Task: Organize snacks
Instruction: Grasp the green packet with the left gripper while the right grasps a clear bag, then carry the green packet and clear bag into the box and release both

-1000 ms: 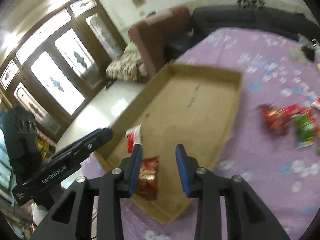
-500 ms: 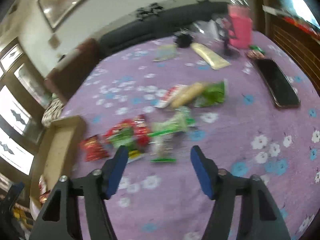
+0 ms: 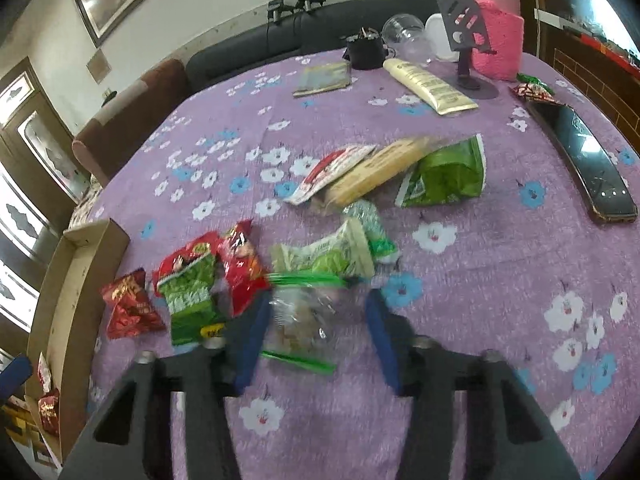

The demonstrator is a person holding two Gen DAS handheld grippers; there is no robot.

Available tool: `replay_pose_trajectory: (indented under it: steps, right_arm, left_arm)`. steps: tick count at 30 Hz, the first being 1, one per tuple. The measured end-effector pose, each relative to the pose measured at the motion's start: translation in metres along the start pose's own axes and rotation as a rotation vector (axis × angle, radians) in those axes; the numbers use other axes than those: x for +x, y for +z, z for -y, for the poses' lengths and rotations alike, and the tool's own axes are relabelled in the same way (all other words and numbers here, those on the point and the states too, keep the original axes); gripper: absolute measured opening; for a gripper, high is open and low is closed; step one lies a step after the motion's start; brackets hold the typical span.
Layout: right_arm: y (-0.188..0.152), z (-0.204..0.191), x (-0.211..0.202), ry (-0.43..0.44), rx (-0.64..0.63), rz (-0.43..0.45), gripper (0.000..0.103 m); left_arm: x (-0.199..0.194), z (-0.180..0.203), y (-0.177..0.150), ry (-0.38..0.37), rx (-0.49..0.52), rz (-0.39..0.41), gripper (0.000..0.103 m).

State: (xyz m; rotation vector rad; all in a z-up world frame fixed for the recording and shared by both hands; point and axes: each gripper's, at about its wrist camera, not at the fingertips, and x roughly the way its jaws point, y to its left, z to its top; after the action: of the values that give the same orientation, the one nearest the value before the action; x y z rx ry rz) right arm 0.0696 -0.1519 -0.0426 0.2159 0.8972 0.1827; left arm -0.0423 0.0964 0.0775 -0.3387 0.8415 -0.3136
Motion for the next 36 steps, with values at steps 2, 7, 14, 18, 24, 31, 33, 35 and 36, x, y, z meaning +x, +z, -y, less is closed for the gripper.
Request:
replay_pose_trajectory:
  steps: [2, 7, 14, 18, 24, 31, 33, 35, 36]
  right_arm:
    - [0.000, 0.005, -0.001, 0.020, 0.022, -0.002, 0.031]
    - [0.002, 0.018, -0.010, 0.006, 0.073, -0.002, 0.029]
    - [0.003, 0.038, -0.014, 0.040, 0.155, -0.012, 0.029]
    - [0.003, 0.038, -0.014, 0.041, 0.153, -0.011, 0.029]
    - [0.002, 0.036, -0.015, 0.031, 0.138, -0.008, 0.029]
    - [0.002, 0.034, -0.028, 0.023, 0.128, 0.052, 0.029]
    - [0.002, 0.032, -0.031, 0.037, 0.121, 0.068, 0.029]
    - [0.001, 0.028, -0.034, 0.056, 0.108, 0.083, 0.029]
    - [0.000, 0.026, -0.034, 0.058, 0.101, 0.085, 0.029]
  left_arm:
    - [0.022, 0.012, 0.007, -0.005, 0.023, -0.025, 0.083]
    - [0.067, 0.032, 0.016, 0.080, 0.125, -0.077, 0.083]
    - [0.113, 0.036, 0.021, 0.180, 0.216, -0.114, 0.083]
    - [0.127, 0.036, 0.022, 0.213, 0.242, -0.114, 0.067]
    - [0.127, 0.035, 0.017, 0.230, 0.282, -0.103, 0.051]
    - [0.078, 0.034, 0.012, 0.119, 0.227, -0.052, 0.051]
    - [0.060, 0.030, 0.011, 0.089, 0.206, -0.032, 0.051]
    - [0.035, 0.021, 0.008, 0.057, 0.174, -0.006, 0.051]
    - [0.027, 0.018, 0.008, 0.050, 0.163, 0.002, 0.051]
